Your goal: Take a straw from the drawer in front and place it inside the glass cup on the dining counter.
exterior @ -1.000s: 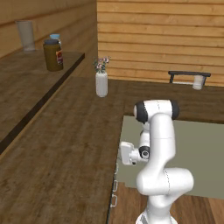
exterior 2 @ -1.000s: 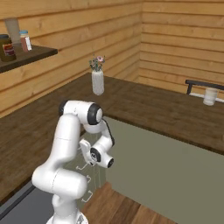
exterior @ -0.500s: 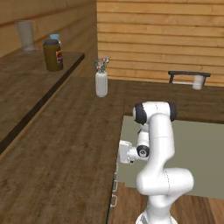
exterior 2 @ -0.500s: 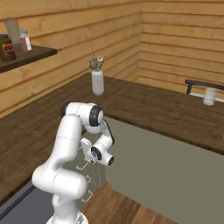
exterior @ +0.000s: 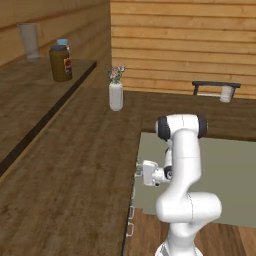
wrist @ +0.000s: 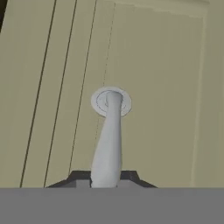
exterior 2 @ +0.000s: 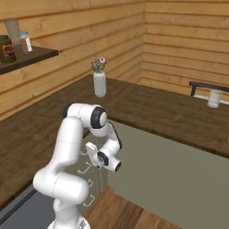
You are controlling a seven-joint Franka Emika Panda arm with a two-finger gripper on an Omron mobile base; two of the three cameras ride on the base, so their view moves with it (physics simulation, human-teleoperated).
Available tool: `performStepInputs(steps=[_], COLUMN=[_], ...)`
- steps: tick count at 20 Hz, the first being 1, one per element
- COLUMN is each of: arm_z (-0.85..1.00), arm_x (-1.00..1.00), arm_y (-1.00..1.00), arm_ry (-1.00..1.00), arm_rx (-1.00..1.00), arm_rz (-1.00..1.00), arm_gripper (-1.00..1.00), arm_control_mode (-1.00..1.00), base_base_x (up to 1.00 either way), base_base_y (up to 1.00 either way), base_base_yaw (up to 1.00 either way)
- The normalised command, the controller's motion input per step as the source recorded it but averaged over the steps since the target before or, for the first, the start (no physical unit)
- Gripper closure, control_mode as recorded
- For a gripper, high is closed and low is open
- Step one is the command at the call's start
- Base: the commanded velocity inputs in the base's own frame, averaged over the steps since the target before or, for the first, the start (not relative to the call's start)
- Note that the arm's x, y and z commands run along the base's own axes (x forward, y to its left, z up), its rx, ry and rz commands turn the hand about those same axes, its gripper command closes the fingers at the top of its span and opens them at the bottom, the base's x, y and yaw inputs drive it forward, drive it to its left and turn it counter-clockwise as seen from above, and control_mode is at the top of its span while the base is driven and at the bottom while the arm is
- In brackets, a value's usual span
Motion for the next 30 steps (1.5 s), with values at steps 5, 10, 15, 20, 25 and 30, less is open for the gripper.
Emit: performStepInputs(steps=[5,10,15,20,25,30], arm_z=[0.05,0.05,0.08,0.07,0.04,0.01], arm_x=[-0.40,-0.38,-0.29,-0.18,-0.01,-0.01], arm_y=[-0.90,-1.00,-1.00,-1.00,-0.96,-1.00], arm_ry=[-0.02,0.00,0.00,0.00,0.00,0.00], arm_rx=[0.00,0.00,0.00,-0.01,-0.05,-0.07], arm_rz=[-0.01,-0.02,-0.03,-0.04,-0.05,-0.09], arm_gripper=[1.00,1.00,1.00,1.00,-1.00,-1.00], arm_control_mode=[-1.00,-1.00,-1.00,-1.00,-1.00,-1.00], base_base_x=[0.00,0.00,0.00,0.00,0.00,0.00], base_base_y=[0.00,0.00,0.00,0.00,0.00,0.00], base_base_yaw=[0.00,0.00,0.00,0.00,0.00,0.00])
